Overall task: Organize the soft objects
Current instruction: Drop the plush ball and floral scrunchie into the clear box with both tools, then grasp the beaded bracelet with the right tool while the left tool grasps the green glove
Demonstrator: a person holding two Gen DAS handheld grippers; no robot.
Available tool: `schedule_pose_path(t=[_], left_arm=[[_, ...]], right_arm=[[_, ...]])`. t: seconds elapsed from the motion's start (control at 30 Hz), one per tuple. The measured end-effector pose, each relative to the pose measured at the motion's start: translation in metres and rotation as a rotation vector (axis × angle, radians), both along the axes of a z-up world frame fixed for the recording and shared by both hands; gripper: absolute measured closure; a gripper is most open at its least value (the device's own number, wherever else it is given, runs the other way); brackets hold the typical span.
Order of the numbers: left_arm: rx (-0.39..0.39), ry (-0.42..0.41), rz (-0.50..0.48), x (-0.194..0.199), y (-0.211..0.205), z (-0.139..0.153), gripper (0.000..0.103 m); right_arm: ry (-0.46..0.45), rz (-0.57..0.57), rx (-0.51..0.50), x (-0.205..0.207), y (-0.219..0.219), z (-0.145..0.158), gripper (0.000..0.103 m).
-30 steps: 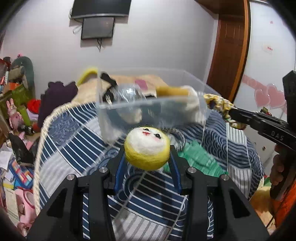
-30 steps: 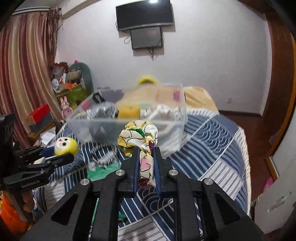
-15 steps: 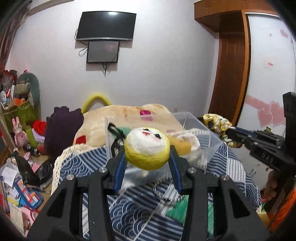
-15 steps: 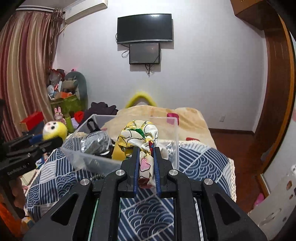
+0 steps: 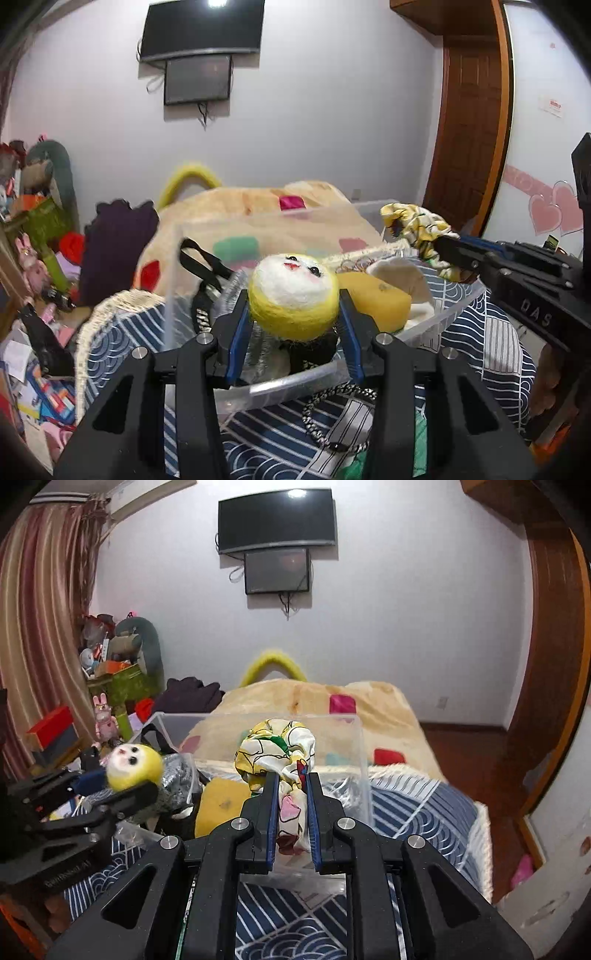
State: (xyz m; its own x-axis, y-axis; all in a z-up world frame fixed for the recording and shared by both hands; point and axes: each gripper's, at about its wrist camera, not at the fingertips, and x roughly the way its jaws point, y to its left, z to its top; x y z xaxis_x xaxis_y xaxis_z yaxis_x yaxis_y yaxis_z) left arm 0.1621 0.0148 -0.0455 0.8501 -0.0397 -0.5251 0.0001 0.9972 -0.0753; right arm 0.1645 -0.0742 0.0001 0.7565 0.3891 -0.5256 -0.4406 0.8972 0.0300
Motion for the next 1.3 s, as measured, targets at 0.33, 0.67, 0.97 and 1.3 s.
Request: schedule_pose_path(t=[0.33,0.67,0.97,1.3], left_arm=[[-0.055,0.06,-0.02,0.013,-0.001,-0.012,0.058],[-0.034,0.03,-0.019,-0.006,-0.005,-0.001,0.025],[-0.038,-0.015,-0.005,-0.041,0.005,0.01,0.01],[-0.066,0.039,0.01,-0.068,0.023,-0.019,0.01]], right_arm=[[0.045,-0.004,-0.041,0.003,0.004,-0.015,0.079],[-0.002,0.015,-0.047,-0.012,-0.001,-0.001,0.05],[-0.042,0.037,-0.005,-0.037,-0.012,0.013,0.038],[0.057,0.139,-0.034,-0.05,0.004,-0.021,0.04]])
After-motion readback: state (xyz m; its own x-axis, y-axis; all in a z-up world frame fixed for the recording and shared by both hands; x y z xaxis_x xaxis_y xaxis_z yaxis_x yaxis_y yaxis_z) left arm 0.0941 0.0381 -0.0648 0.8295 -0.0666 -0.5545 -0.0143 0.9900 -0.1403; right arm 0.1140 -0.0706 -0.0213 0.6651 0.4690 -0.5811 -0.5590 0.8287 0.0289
